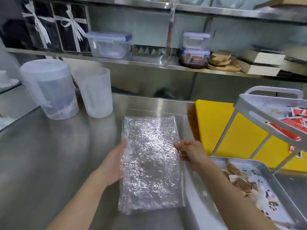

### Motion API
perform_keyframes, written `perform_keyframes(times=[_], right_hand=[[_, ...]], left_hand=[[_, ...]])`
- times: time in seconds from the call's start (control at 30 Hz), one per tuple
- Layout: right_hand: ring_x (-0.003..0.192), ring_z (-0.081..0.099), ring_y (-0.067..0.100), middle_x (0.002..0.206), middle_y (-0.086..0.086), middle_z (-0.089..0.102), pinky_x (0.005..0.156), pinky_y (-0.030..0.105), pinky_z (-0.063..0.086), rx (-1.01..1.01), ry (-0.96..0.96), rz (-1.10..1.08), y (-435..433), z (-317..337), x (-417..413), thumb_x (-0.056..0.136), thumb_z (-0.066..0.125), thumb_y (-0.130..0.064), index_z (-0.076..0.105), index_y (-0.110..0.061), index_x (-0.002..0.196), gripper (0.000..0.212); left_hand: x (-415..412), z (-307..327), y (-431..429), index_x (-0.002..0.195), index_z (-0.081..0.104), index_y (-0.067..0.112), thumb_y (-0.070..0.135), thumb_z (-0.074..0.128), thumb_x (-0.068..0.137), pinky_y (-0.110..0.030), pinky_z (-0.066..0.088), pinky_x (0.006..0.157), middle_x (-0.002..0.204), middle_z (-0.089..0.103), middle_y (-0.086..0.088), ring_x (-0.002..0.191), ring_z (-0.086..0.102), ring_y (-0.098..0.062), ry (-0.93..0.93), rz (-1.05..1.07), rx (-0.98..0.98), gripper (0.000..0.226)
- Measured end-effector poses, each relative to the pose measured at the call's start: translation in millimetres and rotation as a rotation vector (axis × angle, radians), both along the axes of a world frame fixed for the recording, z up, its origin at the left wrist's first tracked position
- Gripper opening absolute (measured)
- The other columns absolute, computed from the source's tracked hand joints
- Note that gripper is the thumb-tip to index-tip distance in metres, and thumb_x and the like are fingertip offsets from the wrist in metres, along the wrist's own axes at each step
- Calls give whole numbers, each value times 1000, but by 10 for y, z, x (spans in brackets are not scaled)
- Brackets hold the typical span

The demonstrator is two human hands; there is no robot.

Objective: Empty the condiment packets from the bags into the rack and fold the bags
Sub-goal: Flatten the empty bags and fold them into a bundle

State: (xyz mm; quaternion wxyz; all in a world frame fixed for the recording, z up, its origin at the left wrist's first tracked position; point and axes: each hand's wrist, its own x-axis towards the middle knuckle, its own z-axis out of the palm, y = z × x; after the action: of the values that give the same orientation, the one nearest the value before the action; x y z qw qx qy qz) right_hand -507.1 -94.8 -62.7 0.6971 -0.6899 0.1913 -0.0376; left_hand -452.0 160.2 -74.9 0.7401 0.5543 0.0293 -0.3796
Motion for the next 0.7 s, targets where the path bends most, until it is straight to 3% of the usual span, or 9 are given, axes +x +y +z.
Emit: perform_keyframes(times=[0.03,0.1,0.23,0.33,0.43,0.5,0.57,0.63,0.7], right_hand=[[49,35,13,53,2,44,49,24,34,-13,14,-24,-1,-28,-8,80,70,-16,59,-7,67,19],[48,38,12,52,0,47,49,24,38,-12,34,-47,-6,-68,-23,79,71,-16,59,-9,63,21],[48,48,12,57,-2,59,47,23,42,48,42,6,-49,-88,-33,76,74,-18,63,-13,69,14],[58,63,11,76,0,72,54,27,50,122,76,120,-93,-115,-68,74,75,-11,63,-17,89,21],[53,54,14,58,-1,58,57,26,52,64,86,219,-132,-156,-121,74,74,-8,59,-12,71,16],[50,44,13,53,-1,45,56,25,48,41,72,255,-154,-171,-130,74,74,-7,56,-13,61,23],[46,45,11,49,-3,47,53,24,47,11,54,261,-167,-159,-138,74,74,-8,60,-15,52,27],[44,44,10,46,-6,48,49,23,44,-8,31,269,-183,-144,-145,75,73,-9,62,-17,49,29],[43,41,10,46,-6,47,47,22,40,0,11,263,-201,-150,-155,76,72,-8,63,-16,50,29]], left_hand=[[-12,-1,-22,124,54,23,59,72,59,-51,30,109,141,45,-2,131,40,-28,-82,11,114,76],[-69,19,-101,118,58,15,40,83,52,-39,38,101,130,57,-4,121,50,-20,-243,36,295,75],[-111,52,-159,89,66,4,14,80,65,-35,40,97,91,72,-11,92,65,-18,-327,166,327,29],[-120,83,-130,83,66,12,11,79,66,-26,43,81,78,75,1,81,67,-9,-362,200,325,21],[-102,80,-90,81,65,19,12,79,67,-17,38,65,66,74,15,66,65,6,-391,177,308,21],[-98,88,-75,86,66,16,13,80,66,-17,39,67,76,75,7,77,66,-1,-402,168,300,25],[-88,89,-73,89,66,9,14,79,67,-19,41,71,84,73,0,84,65,-9,-402,176,291,26],[-84,94,-62,84,64,3,11,76,70,-23,44,71,75,69,-3,75,63,-13,-396,189,281,21],[-60,96,-23,78,63,4,8,73,72,-22,45,60,66,66,-3,62,61,-12,-384,191,263,12]])
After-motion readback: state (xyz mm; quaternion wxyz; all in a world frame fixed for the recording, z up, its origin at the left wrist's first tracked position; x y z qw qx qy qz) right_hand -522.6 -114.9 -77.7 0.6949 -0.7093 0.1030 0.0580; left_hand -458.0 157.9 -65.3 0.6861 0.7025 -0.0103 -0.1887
